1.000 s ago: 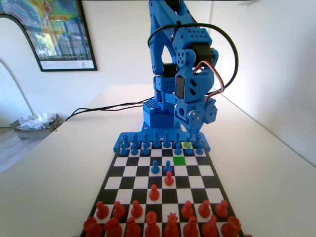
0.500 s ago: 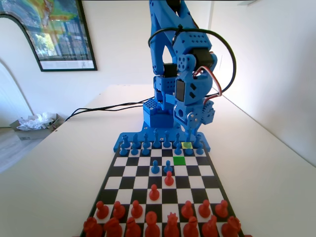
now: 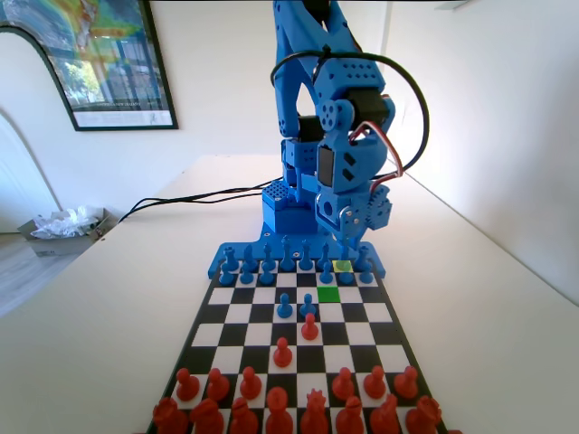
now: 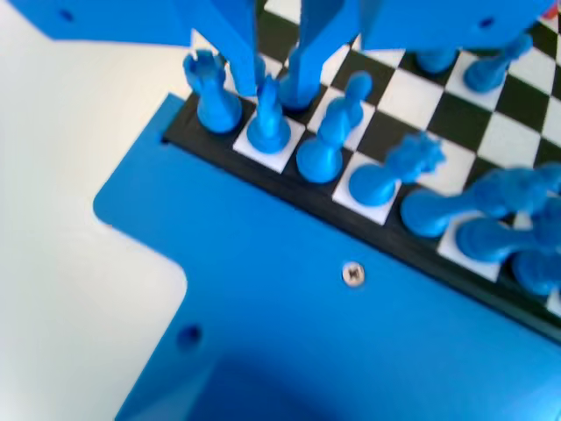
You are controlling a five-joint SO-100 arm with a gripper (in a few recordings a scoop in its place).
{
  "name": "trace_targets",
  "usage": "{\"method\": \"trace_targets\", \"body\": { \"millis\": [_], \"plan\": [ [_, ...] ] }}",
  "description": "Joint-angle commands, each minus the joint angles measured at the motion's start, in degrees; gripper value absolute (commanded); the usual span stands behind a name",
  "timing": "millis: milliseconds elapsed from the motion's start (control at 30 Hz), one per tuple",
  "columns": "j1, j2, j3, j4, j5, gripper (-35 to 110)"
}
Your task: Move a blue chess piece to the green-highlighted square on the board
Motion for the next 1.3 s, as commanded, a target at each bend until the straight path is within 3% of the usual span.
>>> {"method": "trace_targets", "body": {
  "millis": [0, 1267],
  "plan": [
    [-0.53, 0.70, 0.53, -0.26, -0.44, 9],
    [-1.76, -1.93, 1.85, -5.01, -0.97, 4]
  ]
}}
